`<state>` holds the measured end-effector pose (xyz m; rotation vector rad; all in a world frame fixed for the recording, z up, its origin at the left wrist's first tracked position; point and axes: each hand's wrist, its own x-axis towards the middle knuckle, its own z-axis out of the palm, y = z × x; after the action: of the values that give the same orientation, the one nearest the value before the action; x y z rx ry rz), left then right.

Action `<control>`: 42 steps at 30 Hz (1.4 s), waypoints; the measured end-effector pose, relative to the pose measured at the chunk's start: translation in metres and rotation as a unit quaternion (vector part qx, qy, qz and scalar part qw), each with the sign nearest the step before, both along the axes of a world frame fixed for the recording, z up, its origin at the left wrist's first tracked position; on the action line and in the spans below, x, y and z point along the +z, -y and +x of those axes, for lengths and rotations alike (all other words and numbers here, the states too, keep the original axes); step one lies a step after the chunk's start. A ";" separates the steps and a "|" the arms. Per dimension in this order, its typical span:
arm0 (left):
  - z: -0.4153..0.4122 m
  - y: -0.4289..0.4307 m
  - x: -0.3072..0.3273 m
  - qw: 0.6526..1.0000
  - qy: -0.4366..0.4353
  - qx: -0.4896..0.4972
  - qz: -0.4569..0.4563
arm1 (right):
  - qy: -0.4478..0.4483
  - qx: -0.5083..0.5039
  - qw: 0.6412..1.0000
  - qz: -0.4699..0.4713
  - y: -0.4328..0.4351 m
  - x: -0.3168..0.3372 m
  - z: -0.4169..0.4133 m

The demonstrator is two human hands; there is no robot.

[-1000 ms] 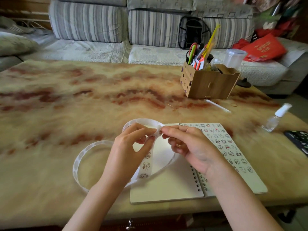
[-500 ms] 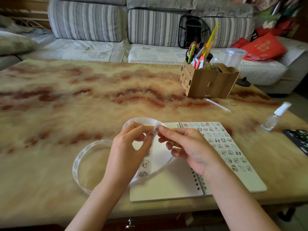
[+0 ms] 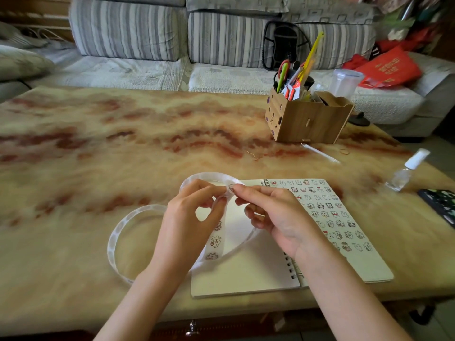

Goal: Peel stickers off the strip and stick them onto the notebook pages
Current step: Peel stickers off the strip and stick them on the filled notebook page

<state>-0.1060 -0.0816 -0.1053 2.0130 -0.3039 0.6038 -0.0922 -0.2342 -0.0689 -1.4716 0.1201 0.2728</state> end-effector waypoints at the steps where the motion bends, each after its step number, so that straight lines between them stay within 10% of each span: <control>1: 0.000 0.000 0.000 1.000 0.000 -0.001 -0.001 | 0.003 0.000 1.000 -0.001 0.000 0.000 0.000; 19: -0.010 0.014 0.005 0.981 -0.163 -0.024 -0.099 | 0.058 -0.055 0.988 -0.130 0.062 0.011 -0.016; 42: -0.020 0.057 -0.010 0.980 -0.185 -0.068 0.011 | 0.012 -0.193 0.961 -0.197 0.156 -0.036 -0.083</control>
<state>-0.1259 -0.1381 -0.1149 2.0577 -0.2200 0.1337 -0.1752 -0.3905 -0.1047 -1.8062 0.4569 -0.0953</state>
